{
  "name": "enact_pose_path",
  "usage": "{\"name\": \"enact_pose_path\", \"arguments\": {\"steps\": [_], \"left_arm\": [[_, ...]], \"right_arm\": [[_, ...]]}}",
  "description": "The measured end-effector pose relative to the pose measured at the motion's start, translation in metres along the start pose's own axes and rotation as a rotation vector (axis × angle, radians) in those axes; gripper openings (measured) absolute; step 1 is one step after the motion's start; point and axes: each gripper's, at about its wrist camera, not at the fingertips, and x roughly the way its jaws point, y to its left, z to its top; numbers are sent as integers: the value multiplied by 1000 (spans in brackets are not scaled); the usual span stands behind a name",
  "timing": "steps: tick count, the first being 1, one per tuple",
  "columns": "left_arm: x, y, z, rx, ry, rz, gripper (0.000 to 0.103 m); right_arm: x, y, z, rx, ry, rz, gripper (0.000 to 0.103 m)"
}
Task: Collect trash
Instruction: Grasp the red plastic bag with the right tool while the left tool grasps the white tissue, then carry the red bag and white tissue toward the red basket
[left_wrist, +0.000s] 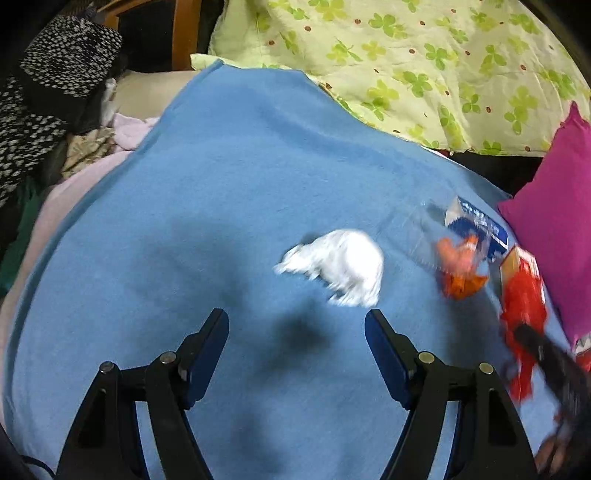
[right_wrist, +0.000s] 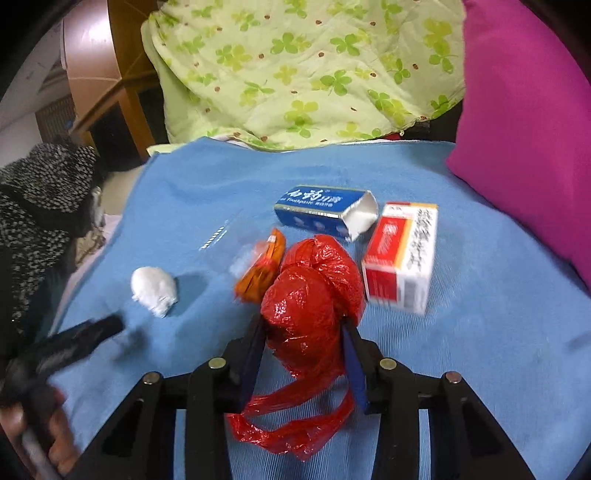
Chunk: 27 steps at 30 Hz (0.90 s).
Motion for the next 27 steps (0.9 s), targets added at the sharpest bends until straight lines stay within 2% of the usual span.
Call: {"name": "enact_pose_path", "arguments": {"steps": [7,12,13,14,15,16,18,27], "left_arm": [[29,-25,26,11,39,9,77],[47,-28,35,-9,75,52,76],[49,-28,36,-4,83,66,71],[52,-29,36,11,91,75,53],[53,-30,36,22,100,81,45],[53,-31,36,31,105,88,44],[48,-32,34,52,95,95,30],[10,-38,17,99,63,75,27]], "right_arm": [[-28,-4,-17,23,-34,34,43],[-29,-7,-22,27,-29,45,43],[-29,-7,-23,27,-28,47,43],[-29,-7,-24,27,-26,48,43],[-29,-7,-25,27,-25,49,43],[-30,-7,-26,27,-24,51,43],[-32,-7,-26,26,-24,53,43],[-55,1,-36,6,-30,46,43]]}}
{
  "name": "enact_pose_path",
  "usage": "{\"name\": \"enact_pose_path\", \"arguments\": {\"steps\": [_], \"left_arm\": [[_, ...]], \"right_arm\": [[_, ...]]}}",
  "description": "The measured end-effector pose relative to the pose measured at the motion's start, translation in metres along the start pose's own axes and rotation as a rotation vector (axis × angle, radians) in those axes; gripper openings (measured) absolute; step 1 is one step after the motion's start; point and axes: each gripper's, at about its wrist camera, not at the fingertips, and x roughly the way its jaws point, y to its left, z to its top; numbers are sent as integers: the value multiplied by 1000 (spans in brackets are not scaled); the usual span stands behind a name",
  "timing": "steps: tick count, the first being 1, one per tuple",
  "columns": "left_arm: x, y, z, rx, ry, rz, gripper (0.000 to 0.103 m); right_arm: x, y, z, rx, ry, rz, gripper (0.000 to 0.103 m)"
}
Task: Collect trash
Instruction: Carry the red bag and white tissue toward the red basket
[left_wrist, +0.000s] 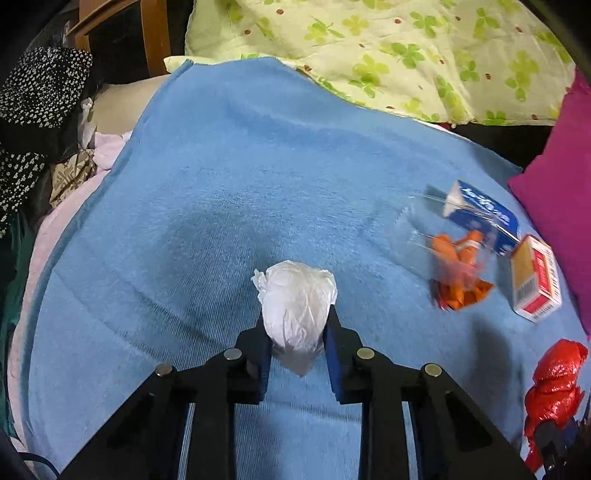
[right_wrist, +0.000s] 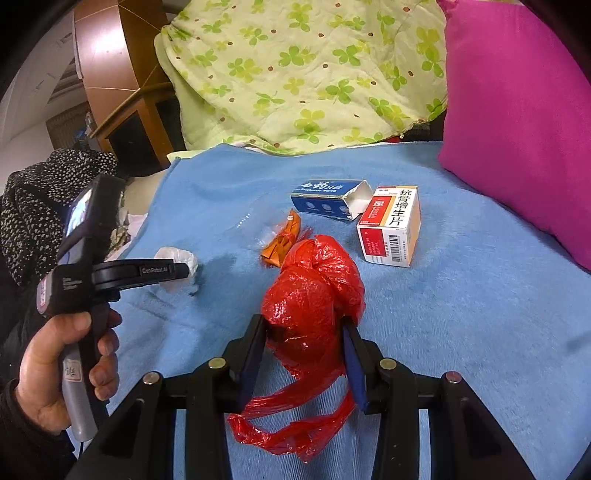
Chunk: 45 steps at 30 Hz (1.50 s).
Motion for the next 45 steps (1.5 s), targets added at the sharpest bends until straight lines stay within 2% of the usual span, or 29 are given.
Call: {"name": "enact_pose_path", "arguments": {"steps": [9,19,23,26,31,41,45], "left_arm": [[-44,0,-21,36,-49,-18,26],[-83,-17,-57,85,-67,-54,26],[-101,-22,-73,92,-75,-112,26],[-116,-23,-81,90,-83,-188,26],[-135,-32,-91,125,-105,-242,26],[-158,-89,-113,257,-122,-223,26],[-166,-115,-125,307,-118,-237,26]], "right_arm": [[-37,4,-12,-3,-14,-17,43],[-78,-4,-37,27,-22,-45,43],[-101,-13,-46,45,-41,-62,43],[-116,-21,-53,66,-52,-77,43],[-139,-37,-69,107,-65,-100,43],[-172,-70,-87,178,-94,-143,43],[-185,-82,-95,199,-102,-167,43]]}}
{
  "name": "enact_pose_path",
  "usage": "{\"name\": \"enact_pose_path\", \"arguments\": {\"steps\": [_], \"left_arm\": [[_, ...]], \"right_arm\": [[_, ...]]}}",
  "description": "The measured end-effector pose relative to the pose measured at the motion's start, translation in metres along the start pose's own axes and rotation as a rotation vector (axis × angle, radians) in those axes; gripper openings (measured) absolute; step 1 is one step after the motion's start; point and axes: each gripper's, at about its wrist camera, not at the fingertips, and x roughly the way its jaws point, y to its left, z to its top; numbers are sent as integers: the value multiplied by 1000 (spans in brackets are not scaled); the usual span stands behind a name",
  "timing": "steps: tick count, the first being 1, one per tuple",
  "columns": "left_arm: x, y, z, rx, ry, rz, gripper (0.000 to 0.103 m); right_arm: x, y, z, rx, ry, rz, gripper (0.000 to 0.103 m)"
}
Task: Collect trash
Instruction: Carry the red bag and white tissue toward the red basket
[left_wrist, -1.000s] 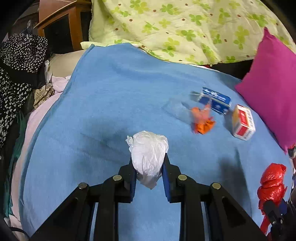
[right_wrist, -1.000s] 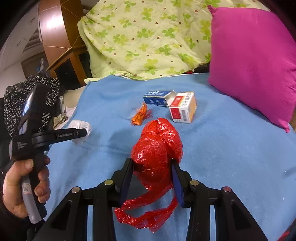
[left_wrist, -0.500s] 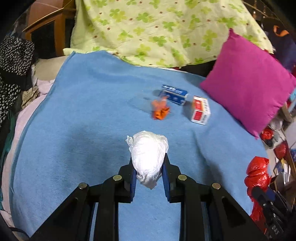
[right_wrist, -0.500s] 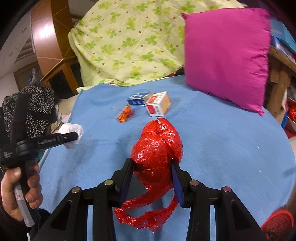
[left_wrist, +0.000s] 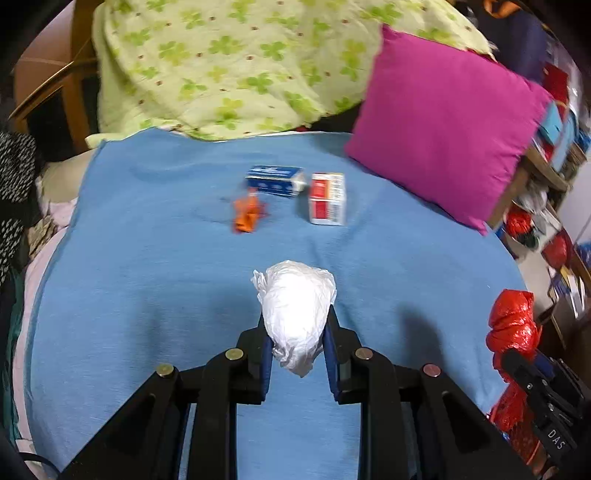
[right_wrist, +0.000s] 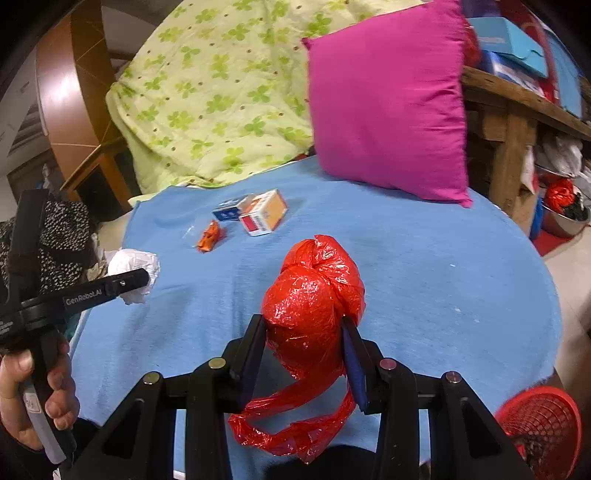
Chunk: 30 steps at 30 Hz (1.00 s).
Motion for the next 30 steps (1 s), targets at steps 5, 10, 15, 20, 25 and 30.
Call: {"name": "enact_pose_path", "arguments": {"steps": [5,10,15,20,25,30], "left_arm": [[-5,-35,-3,53,-3,-34,26],[-11,-61,-6,93,-9,-66,26],[-15,-80,-12,121,-10,-87,26],[-15,-87,-17,126,-1,-94,26],[-13,-91,-21,132,10,-100,26],[-10,-91,-27,132,23,-103,26]], "right_arm": [[-19,-20,-8,31,-12,-39,43],[-33,-37,-14,60,-17,-76,43],[-42,-51,-21,85,-15,-103,43],[-44,-58,-25,95,-10,-116,43],[-44,-62,-29,105,-4,-123,43],[-44,-66,-34,112,6,-127,43]]}}
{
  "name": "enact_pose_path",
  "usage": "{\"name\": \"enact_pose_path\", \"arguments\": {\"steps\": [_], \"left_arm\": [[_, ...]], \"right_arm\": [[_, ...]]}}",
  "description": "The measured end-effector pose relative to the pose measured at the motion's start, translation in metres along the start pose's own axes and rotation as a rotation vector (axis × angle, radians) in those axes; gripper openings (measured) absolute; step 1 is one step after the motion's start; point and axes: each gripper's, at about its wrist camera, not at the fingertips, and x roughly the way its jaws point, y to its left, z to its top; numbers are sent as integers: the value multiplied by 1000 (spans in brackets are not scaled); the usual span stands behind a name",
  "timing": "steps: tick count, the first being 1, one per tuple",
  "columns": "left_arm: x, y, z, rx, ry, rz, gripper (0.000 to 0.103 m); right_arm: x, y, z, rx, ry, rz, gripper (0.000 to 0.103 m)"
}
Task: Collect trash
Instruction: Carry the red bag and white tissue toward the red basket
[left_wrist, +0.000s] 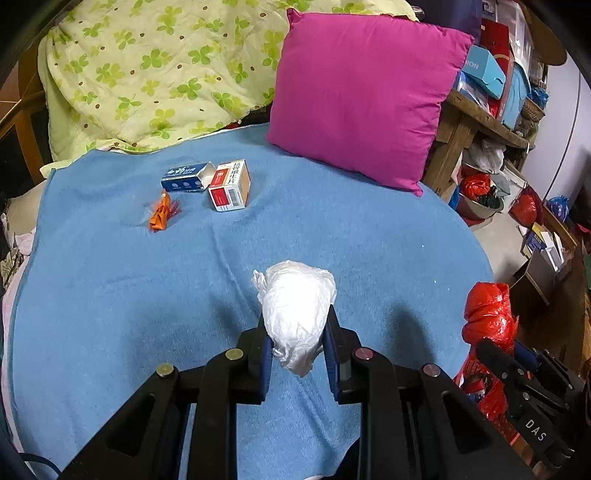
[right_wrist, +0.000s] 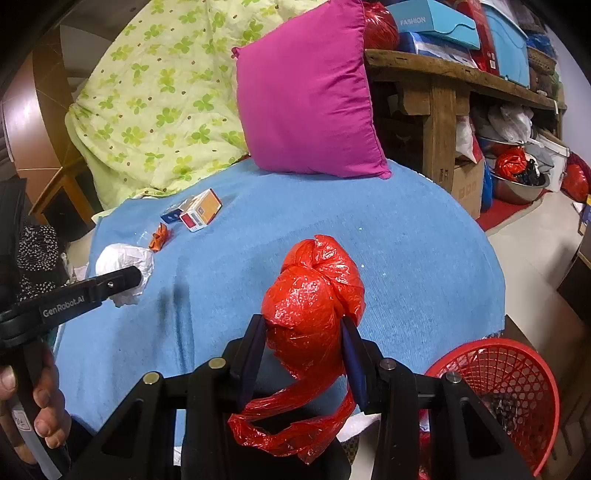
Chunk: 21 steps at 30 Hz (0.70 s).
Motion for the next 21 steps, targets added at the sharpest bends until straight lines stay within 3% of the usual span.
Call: {"name": "enact_pose_path", "arguments": {"steps": [10,21], "left_arm": [[5,-7,-8,9,25,-14,26],[6,-67,-15,107,44,-89,26]], "right_arm": [[-3,-7,-13,12,11,-15,43],[-25,-53,-36,79,18,-84,43]]}}
